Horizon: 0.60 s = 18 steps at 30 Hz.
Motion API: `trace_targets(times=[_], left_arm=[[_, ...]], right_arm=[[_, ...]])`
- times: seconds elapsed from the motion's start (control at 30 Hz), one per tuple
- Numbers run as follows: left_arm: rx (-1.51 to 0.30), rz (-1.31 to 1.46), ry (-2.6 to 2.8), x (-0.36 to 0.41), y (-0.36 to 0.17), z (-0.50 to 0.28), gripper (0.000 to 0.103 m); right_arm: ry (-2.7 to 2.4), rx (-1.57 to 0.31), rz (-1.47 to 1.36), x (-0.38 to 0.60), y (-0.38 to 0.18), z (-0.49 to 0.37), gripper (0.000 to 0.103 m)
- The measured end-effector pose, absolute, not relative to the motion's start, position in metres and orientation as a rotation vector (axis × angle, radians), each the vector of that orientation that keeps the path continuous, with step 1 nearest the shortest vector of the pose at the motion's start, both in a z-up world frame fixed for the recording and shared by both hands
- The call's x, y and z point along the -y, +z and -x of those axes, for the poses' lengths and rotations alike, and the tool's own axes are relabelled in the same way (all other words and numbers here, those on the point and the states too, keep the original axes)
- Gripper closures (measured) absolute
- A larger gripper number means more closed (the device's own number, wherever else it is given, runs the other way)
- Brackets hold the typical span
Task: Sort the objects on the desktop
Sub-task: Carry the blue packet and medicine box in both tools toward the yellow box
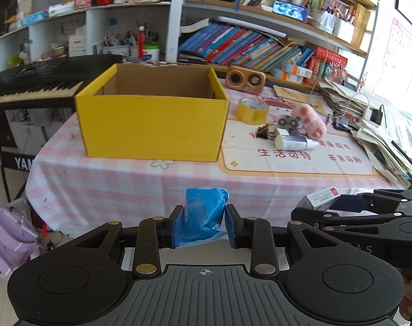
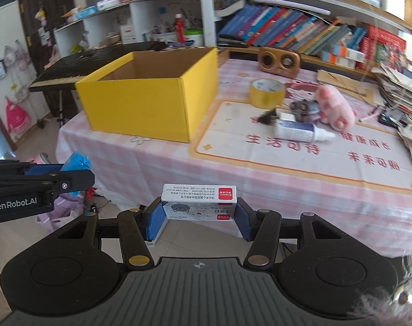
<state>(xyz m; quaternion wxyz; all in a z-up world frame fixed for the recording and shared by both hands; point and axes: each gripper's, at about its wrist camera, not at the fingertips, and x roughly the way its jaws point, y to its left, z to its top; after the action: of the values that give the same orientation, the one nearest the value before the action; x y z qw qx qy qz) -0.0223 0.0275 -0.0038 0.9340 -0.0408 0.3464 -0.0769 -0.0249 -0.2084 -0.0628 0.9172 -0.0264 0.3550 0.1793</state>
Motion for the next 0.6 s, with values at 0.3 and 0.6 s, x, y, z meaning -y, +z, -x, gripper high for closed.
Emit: trace_targets(times=[0.3,0.6], left_arm=[[-0.709,0.098,-0.129,-0.042,-0.004,0.027,0.073],[-0.718,0.103,-0.110,-0.048,-0.008,0.027,0.073]], right_arm=[[0.424,-0.733,0.080,0.188,-0.063,0.022,0.051],[0.446,-0.736,0.090,0.181,-0.064,0.022,0.051]])
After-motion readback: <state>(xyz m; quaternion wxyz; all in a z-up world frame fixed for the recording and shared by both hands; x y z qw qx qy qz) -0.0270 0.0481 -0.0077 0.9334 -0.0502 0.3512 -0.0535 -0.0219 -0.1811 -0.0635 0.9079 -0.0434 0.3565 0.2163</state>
